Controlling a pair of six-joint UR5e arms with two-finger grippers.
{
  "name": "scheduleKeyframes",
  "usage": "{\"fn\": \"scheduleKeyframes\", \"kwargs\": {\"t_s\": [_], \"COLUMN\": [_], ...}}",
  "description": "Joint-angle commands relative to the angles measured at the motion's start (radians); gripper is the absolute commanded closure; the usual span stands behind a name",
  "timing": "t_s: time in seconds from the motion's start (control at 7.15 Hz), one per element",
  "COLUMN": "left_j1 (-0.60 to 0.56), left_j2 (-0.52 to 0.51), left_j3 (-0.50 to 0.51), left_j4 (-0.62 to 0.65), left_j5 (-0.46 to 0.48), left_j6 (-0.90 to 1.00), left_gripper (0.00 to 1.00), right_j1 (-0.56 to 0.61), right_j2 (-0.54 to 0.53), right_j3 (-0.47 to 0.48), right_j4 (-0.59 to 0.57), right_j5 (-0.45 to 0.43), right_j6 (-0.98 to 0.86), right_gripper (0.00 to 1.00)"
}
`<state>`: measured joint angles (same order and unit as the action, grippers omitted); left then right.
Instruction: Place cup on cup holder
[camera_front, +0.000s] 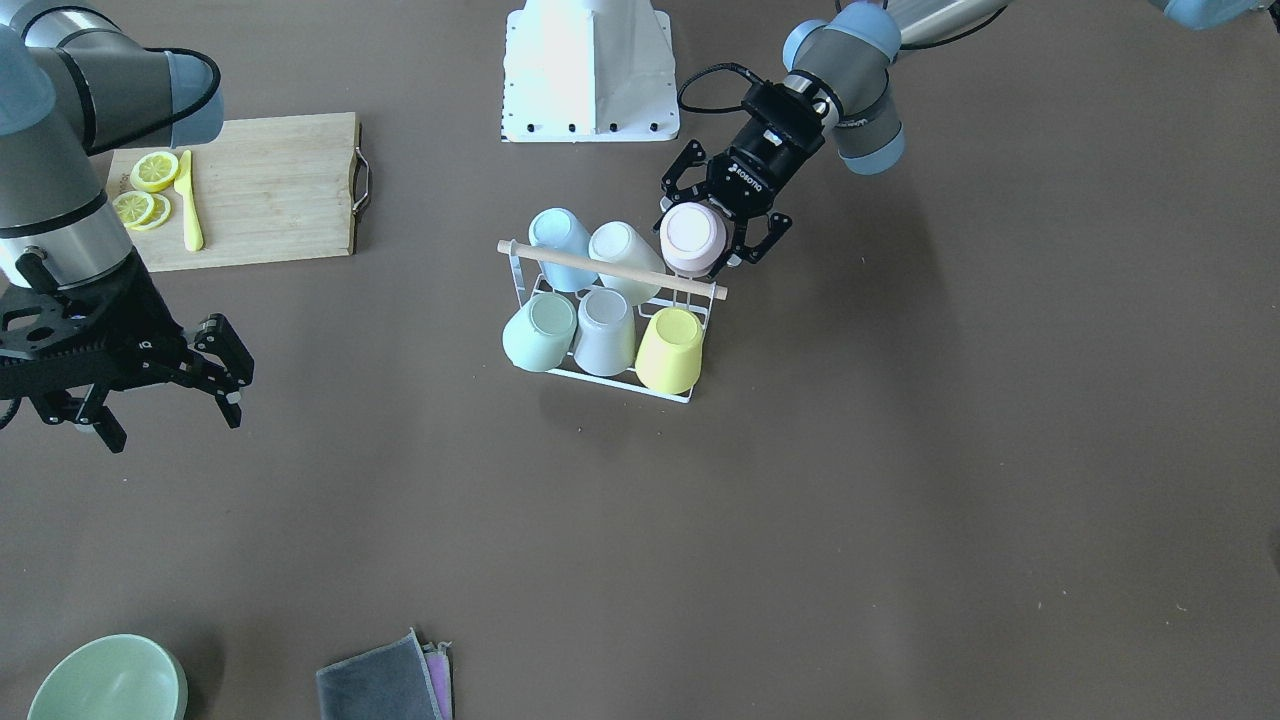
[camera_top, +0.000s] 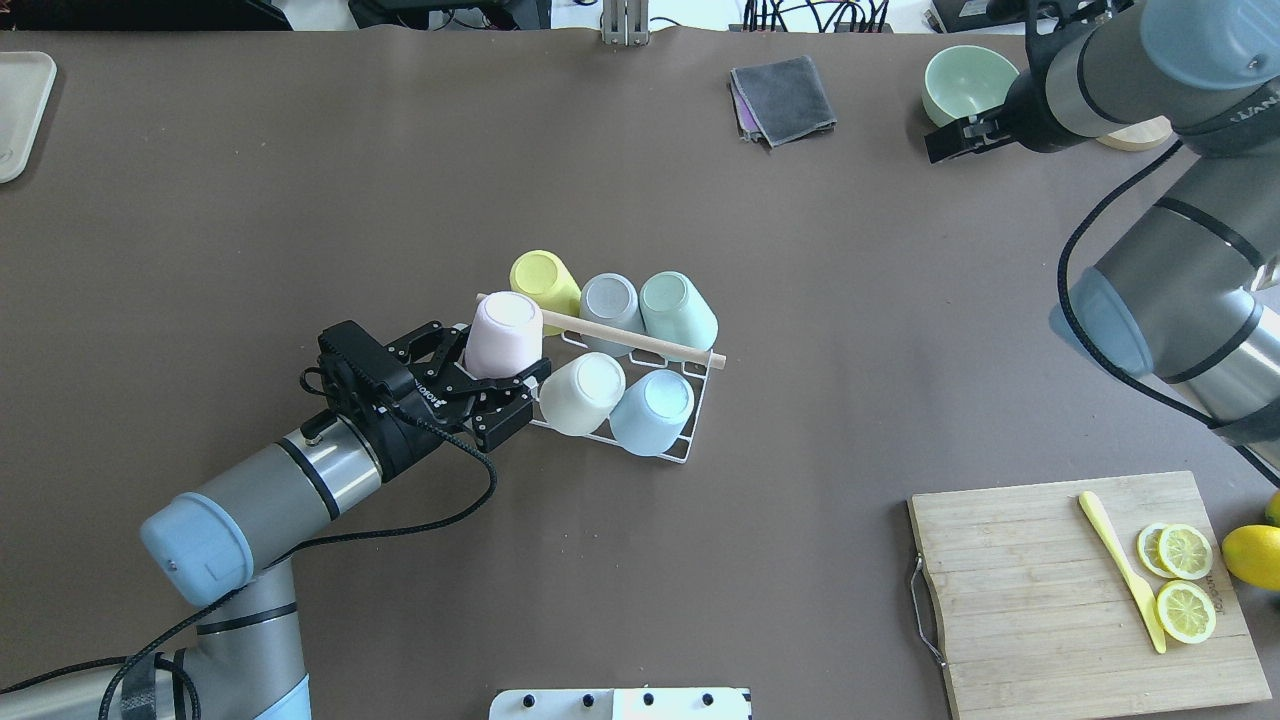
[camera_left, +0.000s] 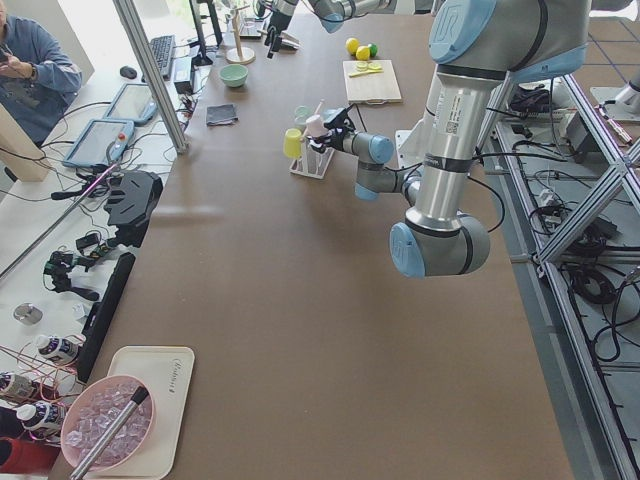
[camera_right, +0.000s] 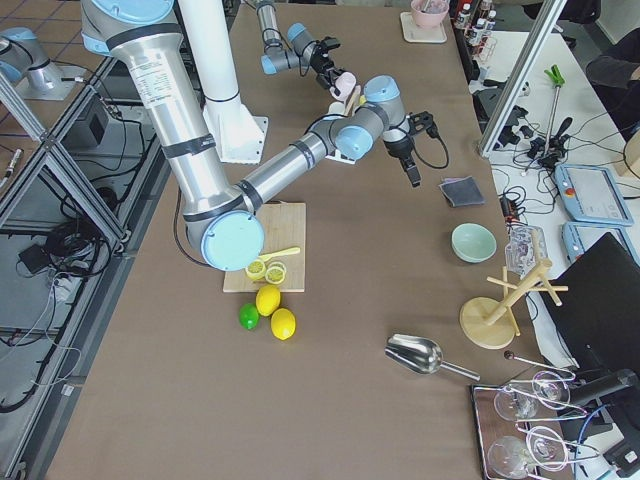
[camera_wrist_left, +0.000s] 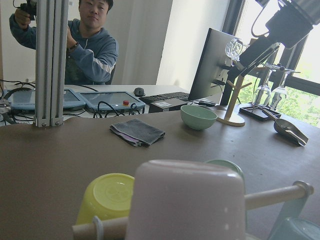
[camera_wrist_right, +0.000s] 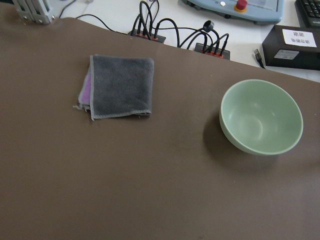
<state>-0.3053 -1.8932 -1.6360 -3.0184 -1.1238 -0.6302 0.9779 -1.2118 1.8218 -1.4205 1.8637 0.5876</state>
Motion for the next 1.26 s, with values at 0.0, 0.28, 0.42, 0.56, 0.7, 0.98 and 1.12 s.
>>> {"fn": "scheduleKeyframes", "kwargs": {"t_s": [0.0, 0.28, 0.42, 0.56, 0.7, 0.98, 1.12], "left_j1": [0.002, 0.003, -0.006, -0.014, -0.018, -0.061, -0.130], "left_j2": [0.002, 0.019, 0.099, 0.159, 0.233, 0.412, 0.484], "left_j3": [0.005, 0.001, -0.017, -0.042, -0.100, -0.255, -0.302], "left_j4": [0.000, -0.001, -0.001, 0.019, 0.082, 0.186, 0.264], "left_j5": [-0.002, -0.023, -0.133, -0.209, -0.267, -0.361, -0.460], "left_j6": [0.001, -0.003, -0.005, -0.006, -0.006, -0.008, -0.008], "left_gripper": [0.01, 0.01, 0.01, 0.01, 0.01, 0.01, 0.01], "right_j1": [0.034, 0.135, 0.227, 0.313, 0.400, 0.525, 0.551], "right_j2": [-0.047, -0.191, -0.245, -0.268, -0.293, -0.334, -0.336], "right_j3": [0.030, -0.005, -0.063, -0.123, -0.187, -0.251, -0.253], "right_j4": [-0.231, -0.230, -0.229, -0.229, -0.229, -0.229, -0.229], "right_j5": [0.008, 0.137, 0.249, 0.309, 0.366, 0.402, 0.405], "right_j6": [-0.202, -0.222, -0.254, -0.282, -0.430, -0.642, -0.643], "right_gripper": [0.00, 0.00, 0.00, 0.00, 0.00, 0.00, 0.00]}}
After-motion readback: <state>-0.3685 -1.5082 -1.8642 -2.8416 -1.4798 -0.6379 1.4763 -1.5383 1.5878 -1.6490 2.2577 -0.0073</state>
